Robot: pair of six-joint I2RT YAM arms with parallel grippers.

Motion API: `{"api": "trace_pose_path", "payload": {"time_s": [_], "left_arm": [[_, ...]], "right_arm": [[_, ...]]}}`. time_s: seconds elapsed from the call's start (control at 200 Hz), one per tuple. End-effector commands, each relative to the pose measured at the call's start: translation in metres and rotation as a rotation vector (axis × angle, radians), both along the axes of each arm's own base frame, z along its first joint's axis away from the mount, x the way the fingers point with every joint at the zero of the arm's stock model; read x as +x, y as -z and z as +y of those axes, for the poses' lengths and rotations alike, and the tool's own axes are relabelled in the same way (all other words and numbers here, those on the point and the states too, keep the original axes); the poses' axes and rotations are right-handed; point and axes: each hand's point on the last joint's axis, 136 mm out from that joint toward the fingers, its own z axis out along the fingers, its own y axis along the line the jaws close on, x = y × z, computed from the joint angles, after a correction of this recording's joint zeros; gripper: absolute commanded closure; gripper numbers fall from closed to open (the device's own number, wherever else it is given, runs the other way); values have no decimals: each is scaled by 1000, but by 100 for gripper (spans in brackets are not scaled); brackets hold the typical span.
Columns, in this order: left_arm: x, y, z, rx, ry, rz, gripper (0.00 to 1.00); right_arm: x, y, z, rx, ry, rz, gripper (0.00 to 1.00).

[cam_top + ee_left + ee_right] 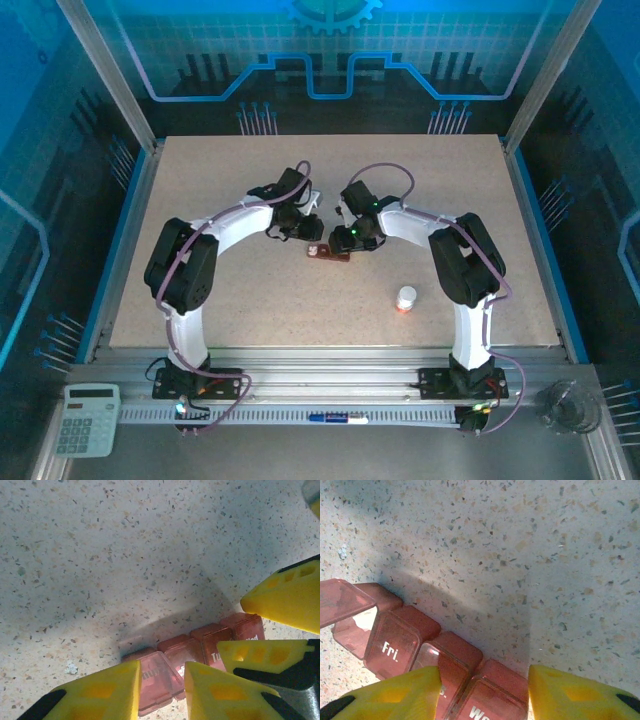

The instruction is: Sort the pills into containers

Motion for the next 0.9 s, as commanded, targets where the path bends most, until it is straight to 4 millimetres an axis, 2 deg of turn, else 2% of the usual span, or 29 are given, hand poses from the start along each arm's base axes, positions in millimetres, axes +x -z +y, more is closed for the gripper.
{"api": "trace_pose_path", "payload": {"time_s": [0.0, 0.315, 0.51, 0.896], "left_arm": [[-9, -12, -3, -46, 1, 5, 71], [-21, 4, 3, -29, -15, 29, 71], [-20, 6, 12, 8, -41, 3, 71], [-21, 24, 19, 59, -42, 28, 72]], "right_arm": [[-11, 21, -13, -49, 8, 55, 50], [-12, 24, -14, -54, 10, 58, 50], [-13, 26, -16, -62, 7, 60, 50], [-15, 30, -18, -67, 8, 69, 52]]}}
